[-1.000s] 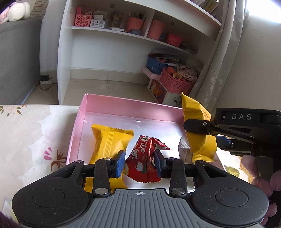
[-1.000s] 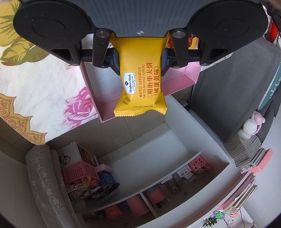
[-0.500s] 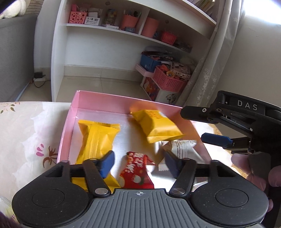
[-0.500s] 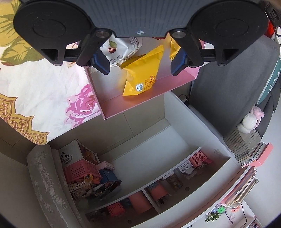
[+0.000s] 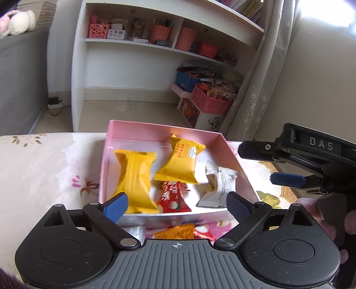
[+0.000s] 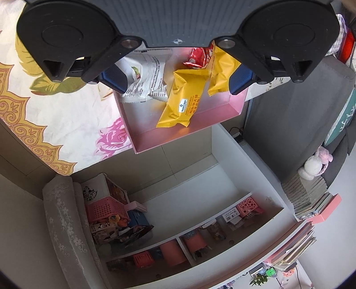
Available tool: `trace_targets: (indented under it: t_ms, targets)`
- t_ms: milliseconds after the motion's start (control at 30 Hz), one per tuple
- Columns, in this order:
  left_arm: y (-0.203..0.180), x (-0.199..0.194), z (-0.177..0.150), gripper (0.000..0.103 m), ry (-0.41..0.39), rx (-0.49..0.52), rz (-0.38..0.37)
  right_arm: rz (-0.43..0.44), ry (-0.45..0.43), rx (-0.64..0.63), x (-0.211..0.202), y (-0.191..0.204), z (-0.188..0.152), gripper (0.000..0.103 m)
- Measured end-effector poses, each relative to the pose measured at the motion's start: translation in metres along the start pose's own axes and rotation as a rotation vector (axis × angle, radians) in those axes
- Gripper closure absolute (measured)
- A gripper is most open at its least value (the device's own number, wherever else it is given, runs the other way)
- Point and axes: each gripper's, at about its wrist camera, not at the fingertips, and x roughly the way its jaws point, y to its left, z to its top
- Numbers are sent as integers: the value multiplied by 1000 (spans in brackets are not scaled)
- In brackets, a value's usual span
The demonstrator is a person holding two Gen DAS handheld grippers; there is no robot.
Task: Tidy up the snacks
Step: 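Move the right tool back over the gold bar on the sheet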
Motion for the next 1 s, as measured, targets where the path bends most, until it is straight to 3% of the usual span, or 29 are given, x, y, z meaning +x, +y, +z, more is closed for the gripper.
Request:
trace_targets:
  t_ms: [500,1000]
  targets:
    - [22,-61,-42,2,56,-71,98,-29,64,-112,-48,32,-53,7]
    - [56,-74,-90,2,83,-5,170,-33,47,-210,-59,23,-92,7]
